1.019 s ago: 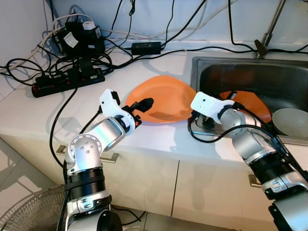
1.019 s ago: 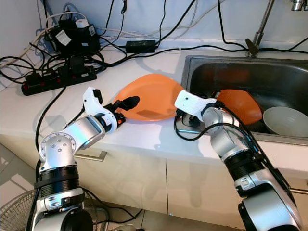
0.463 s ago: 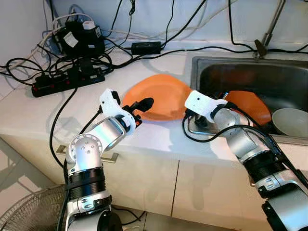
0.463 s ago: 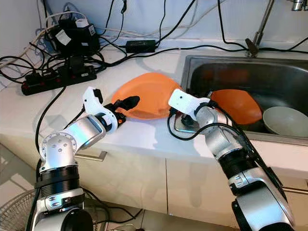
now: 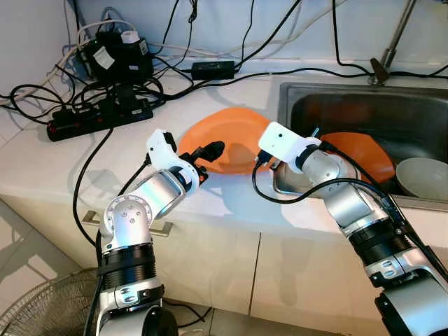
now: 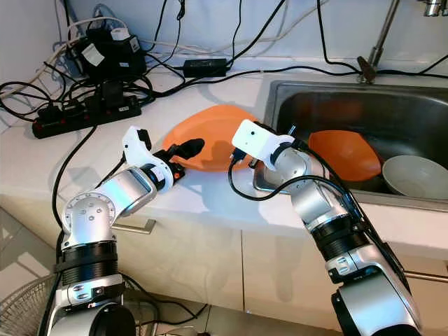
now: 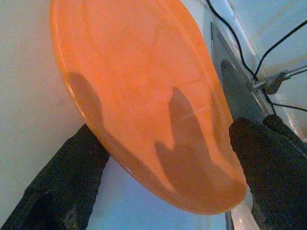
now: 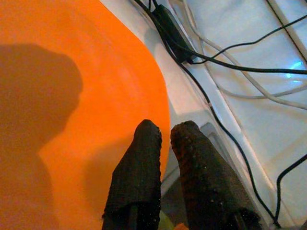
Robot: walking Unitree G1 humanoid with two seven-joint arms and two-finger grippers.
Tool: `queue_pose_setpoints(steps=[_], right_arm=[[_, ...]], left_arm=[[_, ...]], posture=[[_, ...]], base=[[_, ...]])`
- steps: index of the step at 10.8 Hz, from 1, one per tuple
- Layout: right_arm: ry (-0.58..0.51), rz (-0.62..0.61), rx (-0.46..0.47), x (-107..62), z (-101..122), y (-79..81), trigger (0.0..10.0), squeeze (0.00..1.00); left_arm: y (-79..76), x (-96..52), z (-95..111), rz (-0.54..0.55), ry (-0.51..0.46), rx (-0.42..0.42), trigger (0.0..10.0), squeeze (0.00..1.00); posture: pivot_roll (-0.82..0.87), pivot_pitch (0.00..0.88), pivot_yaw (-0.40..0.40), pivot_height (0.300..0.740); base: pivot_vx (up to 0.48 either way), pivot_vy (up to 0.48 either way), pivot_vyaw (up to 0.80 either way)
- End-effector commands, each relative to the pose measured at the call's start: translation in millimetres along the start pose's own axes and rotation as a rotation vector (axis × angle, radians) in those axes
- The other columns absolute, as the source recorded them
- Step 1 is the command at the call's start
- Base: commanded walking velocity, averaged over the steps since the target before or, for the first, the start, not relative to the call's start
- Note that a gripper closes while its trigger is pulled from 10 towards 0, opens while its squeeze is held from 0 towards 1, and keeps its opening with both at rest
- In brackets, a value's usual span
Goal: Kitchen organization
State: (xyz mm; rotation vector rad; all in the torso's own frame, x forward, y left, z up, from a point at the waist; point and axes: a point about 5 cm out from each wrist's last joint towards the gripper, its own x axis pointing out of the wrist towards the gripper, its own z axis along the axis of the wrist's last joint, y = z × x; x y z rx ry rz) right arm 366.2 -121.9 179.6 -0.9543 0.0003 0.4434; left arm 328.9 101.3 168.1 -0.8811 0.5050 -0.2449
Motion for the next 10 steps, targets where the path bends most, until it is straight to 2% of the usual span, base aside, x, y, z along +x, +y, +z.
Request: queue_pose_setpoints(steps=[1,2,3,4,7,10], right_arm=[[-0.005,-0.011,0.021,-3.0,0,-4.1,10.0,0.0],[0.047,-0.065,-0.012,-5.5,-13,-15.1,10.0,0.0],[0.07,-0.083,-0.021,-6.5,-19,-18.9,10.0,0.0],[0.122,-0.095,-0.081,-9.0,-30,-24.5,10.0,0.0],[0.143,-0.017,-0.089,-9.1,-37,-14.6,10.0,0.0],[0.106,0.145,-0.108,-6.0,-32,-5.1,10.0,0.0]], left_arm=[[-10.5,10.9,-23,-0.01,0.084,-0.044,10.0,0.0],[-10.7,10.2,-22,-0.013,0.082,-0.039,10.0,0.0],[-9.9,10.1,-22,-0.01,0.081,-0.035,10.0,0.0],[-9.1,9.4,-22,-0.004,0.079,-0.026,10.0,0.0],[-11.3,8.7,-21,-0.011,0.081,-0.016,10.0,0.0],[-15.2,6.9,-18,-0.027,0.072,-0.003,10.0,0.0]], posture=[[0.08,0.0,0.102,0.74],[0.08,0.0,0.101,0.74],[0.08,0.0,0.1,0.74],[0.08,0.0,0.1,0.74],[0.08,0.0,0.099,0.74],[0.1,0.0,0.092,0.74]], base=[[0.0,0.0,0.0],[0.0,0.0,0.0],[0.0,0.0,0.0],[0.0,0.0,0.0],[0.0,0.0,0.0],[0.0,0.0,0.0]])
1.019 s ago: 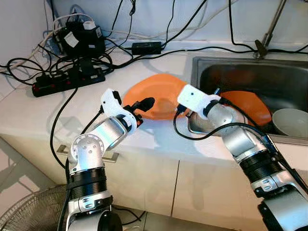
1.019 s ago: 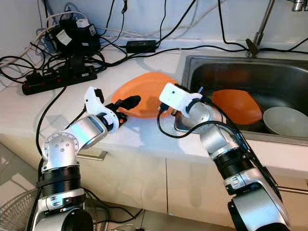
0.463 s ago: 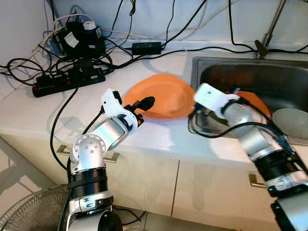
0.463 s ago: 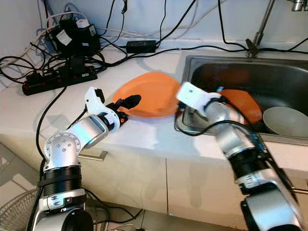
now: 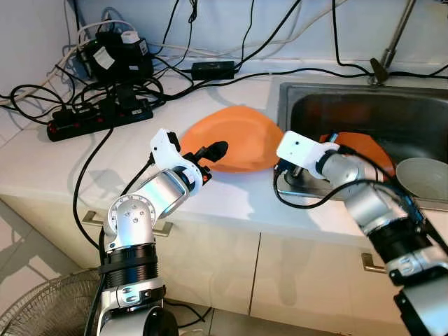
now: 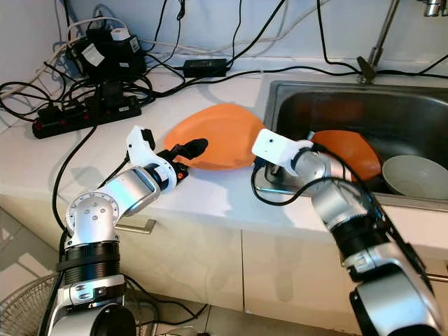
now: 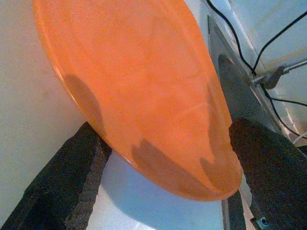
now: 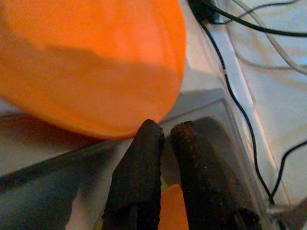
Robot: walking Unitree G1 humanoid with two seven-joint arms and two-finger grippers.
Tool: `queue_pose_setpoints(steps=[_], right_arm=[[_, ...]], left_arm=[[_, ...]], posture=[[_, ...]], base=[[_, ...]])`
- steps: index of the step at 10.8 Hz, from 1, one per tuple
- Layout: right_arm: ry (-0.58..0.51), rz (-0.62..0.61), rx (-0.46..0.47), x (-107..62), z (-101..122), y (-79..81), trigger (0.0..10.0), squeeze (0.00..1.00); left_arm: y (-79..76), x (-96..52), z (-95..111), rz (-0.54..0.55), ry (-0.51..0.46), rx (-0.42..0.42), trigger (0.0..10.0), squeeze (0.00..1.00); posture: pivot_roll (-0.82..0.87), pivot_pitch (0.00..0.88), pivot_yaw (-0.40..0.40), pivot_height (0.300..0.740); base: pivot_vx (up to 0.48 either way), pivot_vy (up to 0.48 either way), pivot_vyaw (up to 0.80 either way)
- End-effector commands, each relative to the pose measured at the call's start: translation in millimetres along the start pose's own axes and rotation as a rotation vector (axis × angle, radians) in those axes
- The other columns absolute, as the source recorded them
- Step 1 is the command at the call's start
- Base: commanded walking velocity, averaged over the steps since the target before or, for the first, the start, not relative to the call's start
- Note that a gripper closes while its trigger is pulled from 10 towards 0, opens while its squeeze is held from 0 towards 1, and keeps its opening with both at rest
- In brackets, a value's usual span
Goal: Kitchen organization
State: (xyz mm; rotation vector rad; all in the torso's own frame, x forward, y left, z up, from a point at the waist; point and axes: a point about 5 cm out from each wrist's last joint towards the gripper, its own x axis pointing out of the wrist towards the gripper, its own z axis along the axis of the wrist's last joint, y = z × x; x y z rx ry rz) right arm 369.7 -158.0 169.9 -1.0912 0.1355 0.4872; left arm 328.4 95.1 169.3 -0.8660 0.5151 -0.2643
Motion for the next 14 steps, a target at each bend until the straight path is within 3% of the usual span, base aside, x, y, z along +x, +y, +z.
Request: queue_pose_setpoints(steps=[1,3,9,14], right_arm=[[-0.018,0.054,-0.01,2.7,5,4.2,10.0,0.0],[-0.022,0.072,-0.015,3.1,7,0.4,10.0,0.0],[0.029,-0.069,-0.034,-0.7,-2,-27.4,10.0,0.0],[0.021,0.04,-0.078,3.0,-1,-9.0,10.0,0.0]], left_arm=[[-11.0,5.4,-14,-0.021,0.054,-0.018,10.0,0.0],[-11.2,5.2,-14,-0.019,0.049,-0.021,10.0,0.0],[-11.5,6.0,-16,-0.02,0.052,-0.026,10.0,0.0],[-13.4,4.7,-16,-0.024,0.053,-0.017,10.0,0.0]], posture=[[0.1,0.0,0.087,0.74],[0.1,0.0,0.085,0.74],[0.09,0.0,0.086,0.74],[0.1,0.0,0.083,0.74]], base=[[0.0,0.0,0.0],[0.0,0.0,0.0],[0.0,0.0,0.0],[0.0,0.0,0.0]])
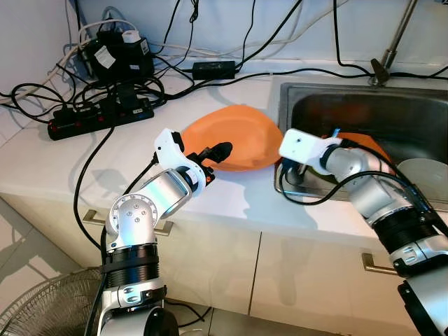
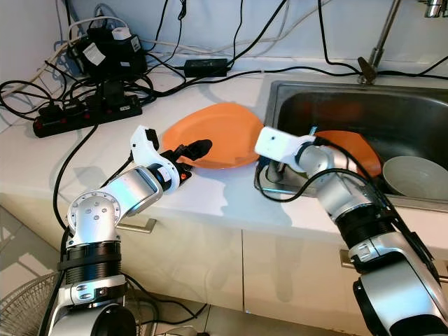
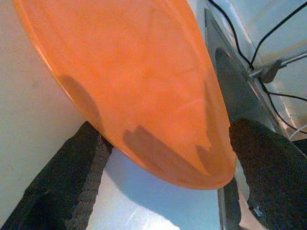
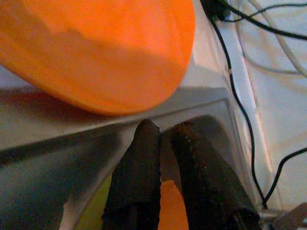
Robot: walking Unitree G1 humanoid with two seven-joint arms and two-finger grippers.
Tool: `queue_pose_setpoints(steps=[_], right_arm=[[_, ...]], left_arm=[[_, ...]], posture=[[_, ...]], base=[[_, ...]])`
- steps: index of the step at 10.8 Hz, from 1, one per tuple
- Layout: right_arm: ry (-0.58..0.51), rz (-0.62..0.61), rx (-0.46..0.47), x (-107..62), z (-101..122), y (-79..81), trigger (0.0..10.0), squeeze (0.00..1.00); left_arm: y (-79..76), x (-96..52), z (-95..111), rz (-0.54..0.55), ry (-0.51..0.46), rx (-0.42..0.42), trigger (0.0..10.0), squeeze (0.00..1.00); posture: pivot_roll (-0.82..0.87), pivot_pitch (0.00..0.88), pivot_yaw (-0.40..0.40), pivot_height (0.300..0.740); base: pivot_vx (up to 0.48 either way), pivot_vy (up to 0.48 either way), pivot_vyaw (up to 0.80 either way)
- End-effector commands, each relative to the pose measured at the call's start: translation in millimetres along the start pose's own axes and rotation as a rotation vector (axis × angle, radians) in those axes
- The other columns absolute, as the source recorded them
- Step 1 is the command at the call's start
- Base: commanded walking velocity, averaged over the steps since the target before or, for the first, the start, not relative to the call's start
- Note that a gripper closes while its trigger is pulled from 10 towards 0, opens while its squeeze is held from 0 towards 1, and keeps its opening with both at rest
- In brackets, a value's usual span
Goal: Kitchen organization
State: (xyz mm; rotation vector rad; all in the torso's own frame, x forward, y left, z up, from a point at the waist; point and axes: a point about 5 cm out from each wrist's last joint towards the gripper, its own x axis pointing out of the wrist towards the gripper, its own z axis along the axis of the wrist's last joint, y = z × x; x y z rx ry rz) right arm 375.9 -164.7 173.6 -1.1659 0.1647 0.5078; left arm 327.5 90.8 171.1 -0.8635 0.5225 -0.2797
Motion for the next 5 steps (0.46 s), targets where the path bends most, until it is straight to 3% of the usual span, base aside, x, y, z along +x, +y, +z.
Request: queue_pose_setpoints(steps=[1,5], right_arm=[[-0.024,0.023,-0.014,1.4,6,0.8,10.0,0.0],[-0.109,0.073,0.038,2.1,23,3.6,10.0,0.0]], left_arm=[[-9.5,3.9,-12,-0.014,0.035,-0.024,10.0,0.0],[-11.1,3.3,-10,-0.013,0.023,-0.032,10.0,0.0]], posture=[[0.1,0.0,0.081,0.74],[0.11,0.0,0.07,0.74]], base=[[0.0,0.0,0.0],[0.0,0.0,0.0]])
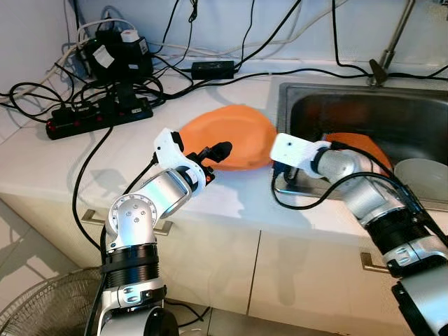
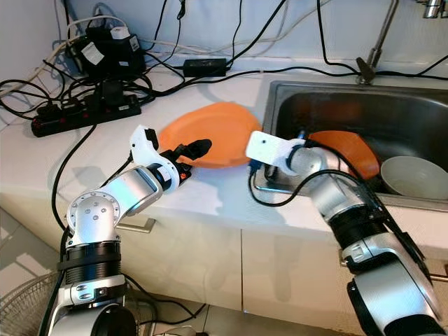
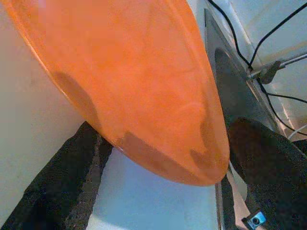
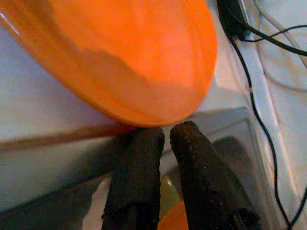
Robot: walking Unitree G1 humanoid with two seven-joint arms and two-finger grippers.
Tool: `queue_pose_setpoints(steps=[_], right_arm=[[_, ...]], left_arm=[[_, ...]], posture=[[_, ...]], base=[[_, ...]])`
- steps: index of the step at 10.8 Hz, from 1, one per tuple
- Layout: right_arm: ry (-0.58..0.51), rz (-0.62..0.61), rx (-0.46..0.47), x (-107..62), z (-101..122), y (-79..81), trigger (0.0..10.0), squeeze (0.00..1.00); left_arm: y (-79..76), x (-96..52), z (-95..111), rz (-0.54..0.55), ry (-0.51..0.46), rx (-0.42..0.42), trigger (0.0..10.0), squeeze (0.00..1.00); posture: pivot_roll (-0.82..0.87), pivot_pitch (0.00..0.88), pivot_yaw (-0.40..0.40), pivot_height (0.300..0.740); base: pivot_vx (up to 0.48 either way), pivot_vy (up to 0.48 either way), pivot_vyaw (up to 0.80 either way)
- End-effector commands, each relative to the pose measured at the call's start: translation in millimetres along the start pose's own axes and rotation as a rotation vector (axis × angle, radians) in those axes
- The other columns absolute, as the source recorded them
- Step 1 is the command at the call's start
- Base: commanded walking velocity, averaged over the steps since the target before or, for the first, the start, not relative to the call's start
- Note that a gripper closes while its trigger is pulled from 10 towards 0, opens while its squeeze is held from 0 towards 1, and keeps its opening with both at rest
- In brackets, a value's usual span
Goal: Kitchen organization
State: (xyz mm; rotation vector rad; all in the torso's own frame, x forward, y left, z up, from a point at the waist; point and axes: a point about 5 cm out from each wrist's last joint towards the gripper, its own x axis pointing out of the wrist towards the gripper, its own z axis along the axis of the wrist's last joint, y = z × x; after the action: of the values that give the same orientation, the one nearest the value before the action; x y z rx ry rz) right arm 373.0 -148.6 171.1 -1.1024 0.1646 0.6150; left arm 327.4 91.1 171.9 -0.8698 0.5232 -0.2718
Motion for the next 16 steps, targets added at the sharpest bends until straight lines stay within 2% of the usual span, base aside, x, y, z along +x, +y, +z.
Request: queue_pose_setpoints(steps=[1,6,10,11,12,13,16], right_arm=[[-0.065,-0.004,0.018,-1.5,13,-5.4,10.0,0.0],[-0.214,-0.024,0.201,-8.8,36,-16.6,10.0,0.0],[-0.187,-0.022,0.194,-10.4,30,-11.9,10.0,0.0],[-0.192,-0.022,0.207,-10.0,32,-10.3,10.0,0.0],[-0.193,-0.02,0.21,-10.0,33,-9.4,10.0,0.0],[-0.193,-0.018,0.212,-10.2,33,-8.2,10.0,0.0],[-0.189,0.001,0.236,-10.8,31,2.5,10.0,0.0]], left_arm=[[-12.1,4.9,-11,-0.021,0.027,-0.025,10.0,0.0],[-16.8,23.4,-15,-0.028,0.009,-0.104,10.0,0.0],[-17.3,33.4,-17,0.002,-0.014,-0.144,10.0,0.0],[-19.4,41.7,-12,0.027,-0.038,-0.162,10.0,0.0],[-20.9,44.4,-11,0.035,-0.04,-0.154,1.0,0.0],[-21.2,45.3,-11,0.043,-0.036,-0.149,0.0,0.0],[-19.9,50.1,-14,0.083,-0.011,-0.132,0.0,0.0]], posture=[[0.1,0.0,0.068,0.74],[0.08,0.0,0.08,0.74],[0.08,0.0,0.086,0.74],[0.08,0.0,0.098,0.74],[0.08,0.0,0.1,0.74],[0.08,0.0,0.101,0.74],[0.07,0.0,0.115,0.74]], base=[[0.0,0.0,0.0],[0.0,0.0,0.0],[0.0,0.0,0.0],[0.0,0.0,0.0],[0.0,0.0,0.0],[0.0,0.0,0.0],[0.0,0.0,0.0]])
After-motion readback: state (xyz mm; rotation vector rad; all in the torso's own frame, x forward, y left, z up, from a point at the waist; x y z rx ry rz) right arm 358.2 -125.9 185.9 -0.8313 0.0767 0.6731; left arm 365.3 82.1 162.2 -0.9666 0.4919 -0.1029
